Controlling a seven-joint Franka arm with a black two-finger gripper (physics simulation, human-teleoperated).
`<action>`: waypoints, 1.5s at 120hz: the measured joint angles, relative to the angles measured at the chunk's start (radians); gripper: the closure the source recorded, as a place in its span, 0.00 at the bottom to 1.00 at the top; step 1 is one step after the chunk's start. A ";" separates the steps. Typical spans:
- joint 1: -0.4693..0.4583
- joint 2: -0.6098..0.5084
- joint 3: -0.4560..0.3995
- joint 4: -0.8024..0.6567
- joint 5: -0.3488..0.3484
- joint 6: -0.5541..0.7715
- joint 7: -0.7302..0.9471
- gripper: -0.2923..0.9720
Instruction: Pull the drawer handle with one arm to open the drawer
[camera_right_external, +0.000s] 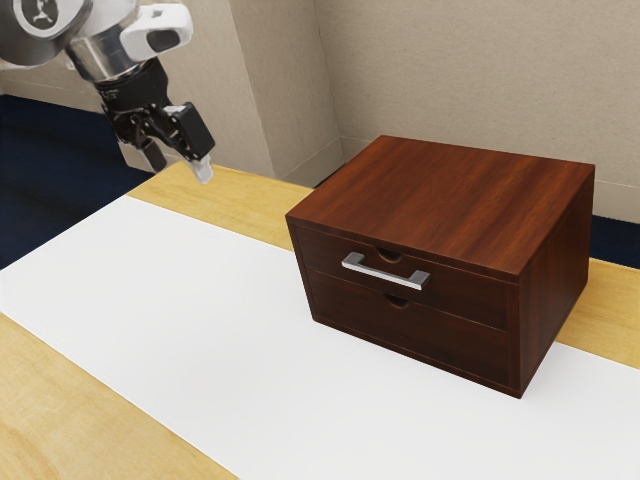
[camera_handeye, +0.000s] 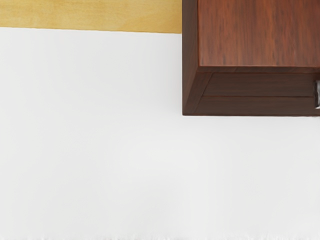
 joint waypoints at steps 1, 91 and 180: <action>-0.002 0.001 0.000 -0.004 -0.001 0.000 -0.001 0.25; -0.113 -0.003 -0.057 -0.061 -0.101 -0.068 -0.831 0.25; -0.071 -0.164 -0.168 -0.370 0.000 0.241 -1.714 0.27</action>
